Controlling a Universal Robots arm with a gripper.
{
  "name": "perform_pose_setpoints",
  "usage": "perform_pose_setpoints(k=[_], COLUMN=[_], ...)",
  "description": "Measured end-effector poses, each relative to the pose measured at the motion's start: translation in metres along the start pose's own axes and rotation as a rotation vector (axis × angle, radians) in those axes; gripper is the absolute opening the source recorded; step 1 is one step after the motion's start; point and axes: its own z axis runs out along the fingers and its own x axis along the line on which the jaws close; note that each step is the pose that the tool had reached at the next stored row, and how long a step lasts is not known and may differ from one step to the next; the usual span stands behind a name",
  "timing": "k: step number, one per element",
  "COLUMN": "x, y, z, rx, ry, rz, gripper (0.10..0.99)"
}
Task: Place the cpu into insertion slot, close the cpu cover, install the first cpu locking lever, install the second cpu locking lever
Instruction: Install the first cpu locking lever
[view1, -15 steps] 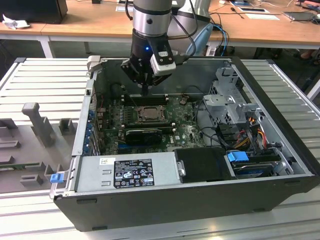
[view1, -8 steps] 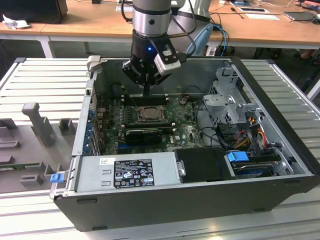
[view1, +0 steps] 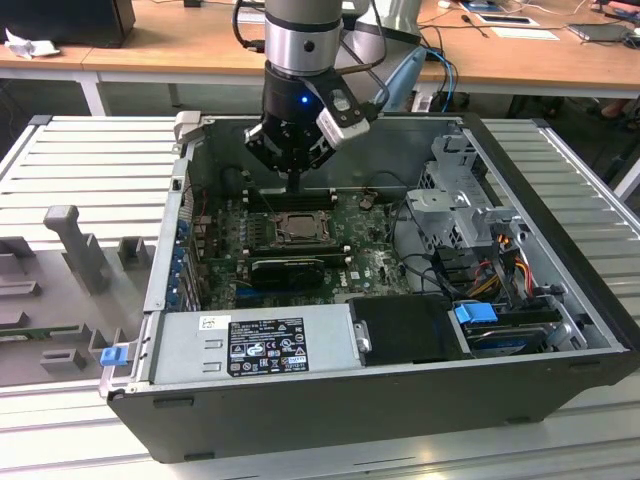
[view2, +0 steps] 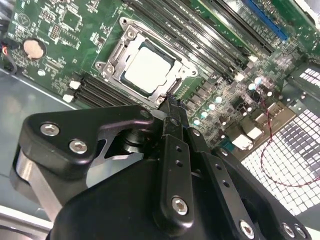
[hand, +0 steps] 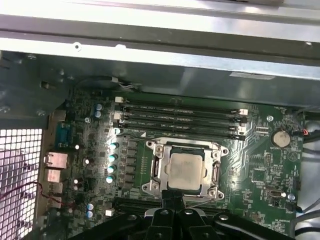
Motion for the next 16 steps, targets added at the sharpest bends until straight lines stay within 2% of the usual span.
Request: perform_pose_setpoints(k=[2,4,9,13,16], x=[0.0096,0.0136,0.0144,0.023,0.0299], y=[0.001,0.0013,0.0015,0.0022,0.0029], z=[0.0019,0.0036,0.0088,0.0135,0.0154], rx=[-0.005,-0.004,-0.005,-0.008,-0.016], ry=[-0.0075,-0.0114,-0.0129,-0.0131,-0.0137], rz=[0.0,0.003,0.048,0.048,0.048], gripper=[0.106,0.106,0.106,0.106,0.106])
